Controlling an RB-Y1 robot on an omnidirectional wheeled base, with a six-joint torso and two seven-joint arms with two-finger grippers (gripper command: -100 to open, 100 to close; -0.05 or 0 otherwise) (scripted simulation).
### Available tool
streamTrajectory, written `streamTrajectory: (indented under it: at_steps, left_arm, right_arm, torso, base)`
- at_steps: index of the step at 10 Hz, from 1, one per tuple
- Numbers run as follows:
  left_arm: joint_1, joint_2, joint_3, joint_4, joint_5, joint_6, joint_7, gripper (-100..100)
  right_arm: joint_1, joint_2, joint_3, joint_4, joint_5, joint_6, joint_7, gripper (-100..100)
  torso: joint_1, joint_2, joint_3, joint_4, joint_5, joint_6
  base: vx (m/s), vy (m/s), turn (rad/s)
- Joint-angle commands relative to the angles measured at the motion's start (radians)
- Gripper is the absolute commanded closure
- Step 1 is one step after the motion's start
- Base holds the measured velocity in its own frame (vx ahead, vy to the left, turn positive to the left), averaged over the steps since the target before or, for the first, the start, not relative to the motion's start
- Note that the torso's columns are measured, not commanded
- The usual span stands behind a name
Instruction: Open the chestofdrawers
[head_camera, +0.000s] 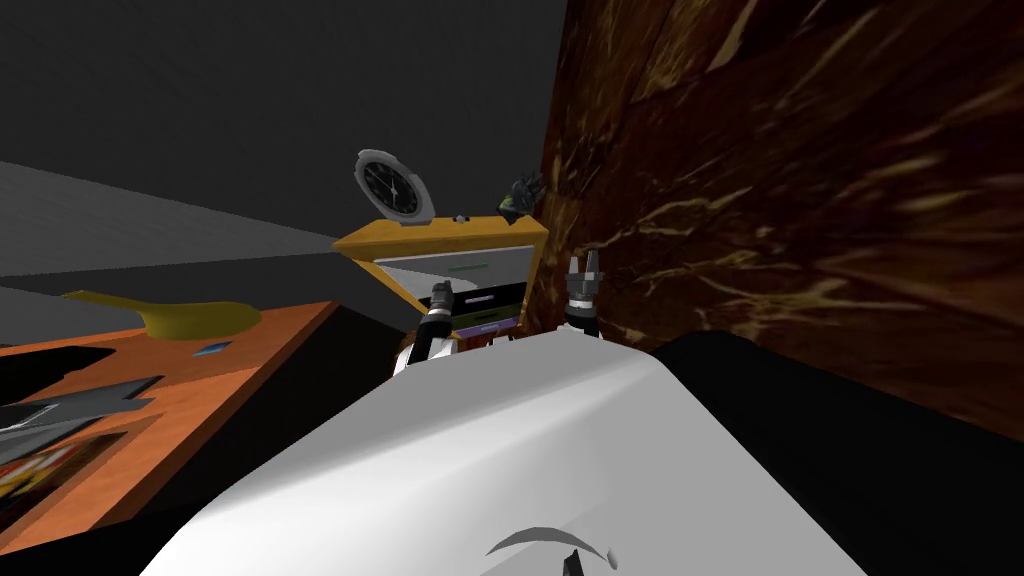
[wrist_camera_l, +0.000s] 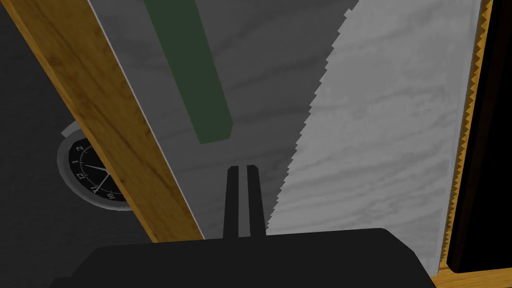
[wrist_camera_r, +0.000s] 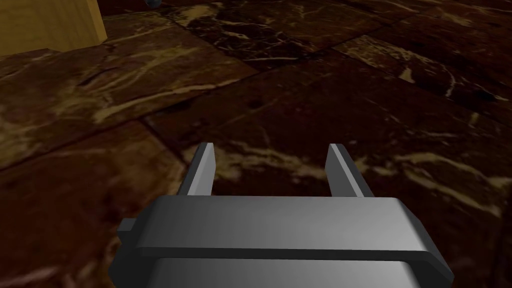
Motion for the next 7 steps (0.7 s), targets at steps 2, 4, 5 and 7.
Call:
streamTrajectory:
  at_steps: [2, 4, 5, 7]
  left_arm:
    - [0.009, 0.004, -0.005, -0.011, 0.003, -0.004, 0.003, 100]
    - [0.010, 0.053, -0.005, -0.014, 0.003, -0.002, 0.003, -100]
    - [0.010, 0.072, -0.005, -0.015, 0.003, 0.000, 0.003, -100]
    - [0.012, 0.113, -0.005, -0.021, 0.003, 0.006, 0.003, -100]
  right_arm:
    - [0.000, 0.000, 0.000, 0.000, 0.000, 0.000, 0.000, 0]
    - [0.000, 0.000, 0.000, 0.000, 0.000, 0.000, 0.000, 0]
    - [0.001, 0.000, 0.000, 0.000, 0.000, 0.000, 0.000, 0]
    - [0.001, 0.000, 0.000, 0.000, 0.000, 0.000, 0.000, 0]
  torso:
    - [-0.001, -0.007, -0.004, -0.002, 0.000, 0.000]
    - [0.001, -0.017, -0.011, -0.005, 0.000, 0.000]
    - [0.001, -0.015, -0.010, -0.005, 0.000, 0.000]
    - [0.000, -0.009, -0.006, -0.003, 0.000, 0.000]
  base:
    - [-0.161, -0.012, 0.008]
    - [-0.008, -0.002, -0.002]
    - [0.034, -0.001, -0.002]
    - [0.035, 0.001, -0.003]
